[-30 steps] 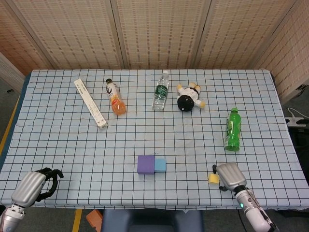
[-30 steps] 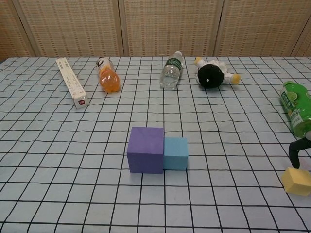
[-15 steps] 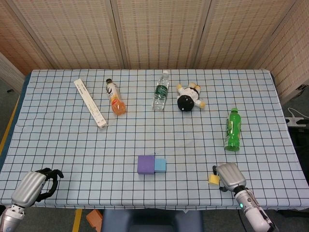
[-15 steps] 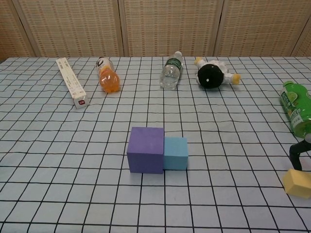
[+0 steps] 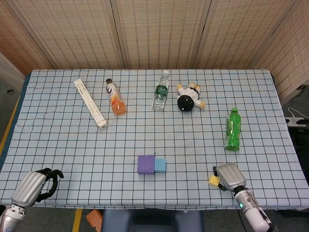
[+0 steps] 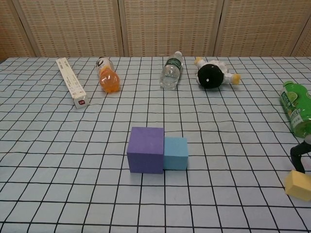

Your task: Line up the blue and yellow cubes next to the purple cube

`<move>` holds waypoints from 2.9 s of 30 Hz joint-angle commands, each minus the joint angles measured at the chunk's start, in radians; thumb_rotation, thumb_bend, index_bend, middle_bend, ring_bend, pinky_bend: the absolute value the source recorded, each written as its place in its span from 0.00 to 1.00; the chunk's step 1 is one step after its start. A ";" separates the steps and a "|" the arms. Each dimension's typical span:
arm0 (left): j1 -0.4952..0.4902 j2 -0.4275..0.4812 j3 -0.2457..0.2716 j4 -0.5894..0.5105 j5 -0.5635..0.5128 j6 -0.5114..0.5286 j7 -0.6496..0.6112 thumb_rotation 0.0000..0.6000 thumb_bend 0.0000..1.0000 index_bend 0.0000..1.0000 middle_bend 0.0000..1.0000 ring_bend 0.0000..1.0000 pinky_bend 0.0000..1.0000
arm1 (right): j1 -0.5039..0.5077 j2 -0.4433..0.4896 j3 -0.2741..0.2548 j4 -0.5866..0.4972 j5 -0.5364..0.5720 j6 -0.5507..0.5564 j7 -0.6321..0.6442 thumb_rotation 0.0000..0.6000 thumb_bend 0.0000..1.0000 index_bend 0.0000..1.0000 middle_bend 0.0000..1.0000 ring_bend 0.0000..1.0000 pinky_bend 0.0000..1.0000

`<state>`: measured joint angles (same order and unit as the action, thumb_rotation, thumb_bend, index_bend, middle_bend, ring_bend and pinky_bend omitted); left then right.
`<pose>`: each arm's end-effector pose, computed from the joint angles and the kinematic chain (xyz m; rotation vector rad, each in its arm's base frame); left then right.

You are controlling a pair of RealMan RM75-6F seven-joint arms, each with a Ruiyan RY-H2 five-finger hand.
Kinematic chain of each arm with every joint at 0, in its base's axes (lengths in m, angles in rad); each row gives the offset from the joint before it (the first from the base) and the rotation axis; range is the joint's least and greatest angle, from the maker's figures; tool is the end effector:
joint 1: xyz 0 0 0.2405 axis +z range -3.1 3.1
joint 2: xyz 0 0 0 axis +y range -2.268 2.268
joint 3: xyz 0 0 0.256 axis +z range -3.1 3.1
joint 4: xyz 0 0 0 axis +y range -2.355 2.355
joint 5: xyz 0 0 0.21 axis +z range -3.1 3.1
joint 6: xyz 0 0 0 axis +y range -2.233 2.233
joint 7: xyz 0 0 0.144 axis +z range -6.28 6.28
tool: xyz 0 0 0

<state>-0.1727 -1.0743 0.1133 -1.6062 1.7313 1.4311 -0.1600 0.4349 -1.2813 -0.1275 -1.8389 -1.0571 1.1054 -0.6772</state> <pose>-0.2897 0.1662 0.1336 -1.7161 -1.0178 -0.9929 -0.2565 -0.2023 0.0289 1.9096 -0.9932 0.3744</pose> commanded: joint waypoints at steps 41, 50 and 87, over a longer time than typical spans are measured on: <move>0.000 0.001 0.000 -0.002 0.001 -0.001 0.000 1.00 0.57 0.46 0.59 0.46 0.61 | 0.002 0.003 0.007 0.024 -0.044 -0.069 0.076 1.00 0.18 0.40 1.00 0.91 1.00; 0.000 0.001 0.000 -0.002 -0.001 -0.001 0.000 1.00 0.57 0.46 0.59 0.46 0.61 | 0.015 0.019 0.016 0.014 -0.027 -0.112 0.118 1.00 0.18 0.42 1.00 0.91 1.00; 0.003 -0.002 -0.006 0.006 -0.004 0.009 -0.008 1.00 0.57 0.46 0.60 0.46 0.61 | 0.094 -0.246 0.189 0.242 -0.120 -0.168 0.430 1.00 0.18 0.54 1.00 0.91 1.00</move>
<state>-0.1701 -1.0763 0.1075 -1.5998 1.7270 1.4397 -0.1681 0.5261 -1.5196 0.0560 -1.5999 -1.1812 0.9339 -0.2475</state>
